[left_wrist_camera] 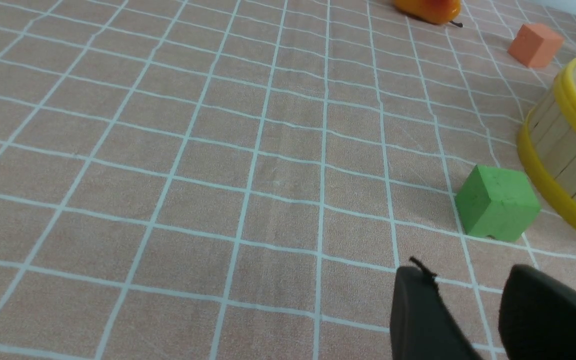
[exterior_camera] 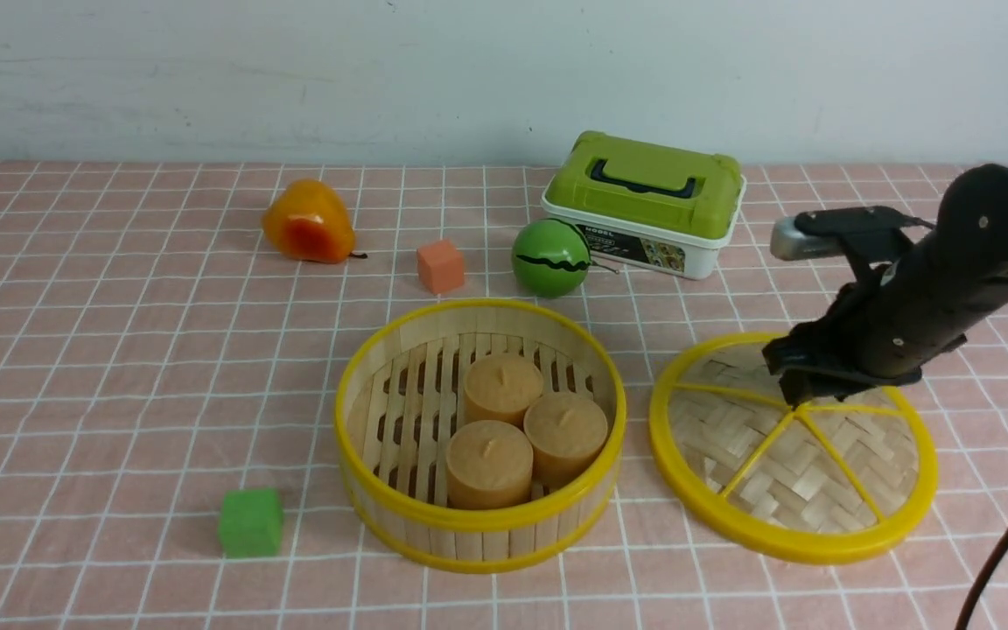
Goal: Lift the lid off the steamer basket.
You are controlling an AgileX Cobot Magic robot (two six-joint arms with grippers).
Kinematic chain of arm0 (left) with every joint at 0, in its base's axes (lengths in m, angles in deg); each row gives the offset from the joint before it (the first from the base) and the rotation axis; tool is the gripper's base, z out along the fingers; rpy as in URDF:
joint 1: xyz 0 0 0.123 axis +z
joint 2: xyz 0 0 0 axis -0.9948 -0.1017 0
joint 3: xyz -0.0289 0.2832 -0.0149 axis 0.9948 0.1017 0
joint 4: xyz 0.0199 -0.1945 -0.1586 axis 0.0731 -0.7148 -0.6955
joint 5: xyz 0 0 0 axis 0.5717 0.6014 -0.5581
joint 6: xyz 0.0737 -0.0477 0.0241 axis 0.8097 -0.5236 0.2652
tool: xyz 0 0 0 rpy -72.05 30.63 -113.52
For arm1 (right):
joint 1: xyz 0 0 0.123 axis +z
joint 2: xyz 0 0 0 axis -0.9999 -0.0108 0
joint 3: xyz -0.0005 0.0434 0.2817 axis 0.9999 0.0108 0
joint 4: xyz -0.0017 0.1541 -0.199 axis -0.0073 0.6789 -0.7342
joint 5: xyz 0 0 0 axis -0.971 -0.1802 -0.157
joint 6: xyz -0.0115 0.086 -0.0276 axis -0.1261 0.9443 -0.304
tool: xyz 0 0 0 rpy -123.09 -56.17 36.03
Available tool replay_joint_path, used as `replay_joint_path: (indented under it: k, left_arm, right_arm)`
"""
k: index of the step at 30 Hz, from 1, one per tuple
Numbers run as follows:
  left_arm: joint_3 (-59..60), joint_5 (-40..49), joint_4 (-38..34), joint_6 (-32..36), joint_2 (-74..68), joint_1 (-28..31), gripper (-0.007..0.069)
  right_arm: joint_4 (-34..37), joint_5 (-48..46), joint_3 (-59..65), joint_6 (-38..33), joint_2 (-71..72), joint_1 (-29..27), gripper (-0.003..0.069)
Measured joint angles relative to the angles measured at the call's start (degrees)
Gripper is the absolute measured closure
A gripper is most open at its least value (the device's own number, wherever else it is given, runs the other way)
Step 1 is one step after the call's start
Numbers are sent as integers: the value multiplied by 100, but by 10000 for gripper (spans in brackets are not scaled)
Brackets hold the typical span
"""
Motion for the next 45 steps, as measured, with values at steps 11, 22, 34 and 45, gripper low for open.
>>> replay_joint_path:
  k: [11,22,34,45]
  left_arm:
    - [0,0,0,0,0,0,385]
    - [0,0,0,0,0,0,385]
    - [0,0,0,0,0,0,385]
    - [0,0,0,0,0,0,385]
  right_arm:
    - [399,-104,928,-536,3157,0,518]
    - [610,1294,3298,-559,6208,0,680]
    - [586,1394,3486,-559,7285,0,670]
    - [-17,1973,3836,-559,7326,800,664]
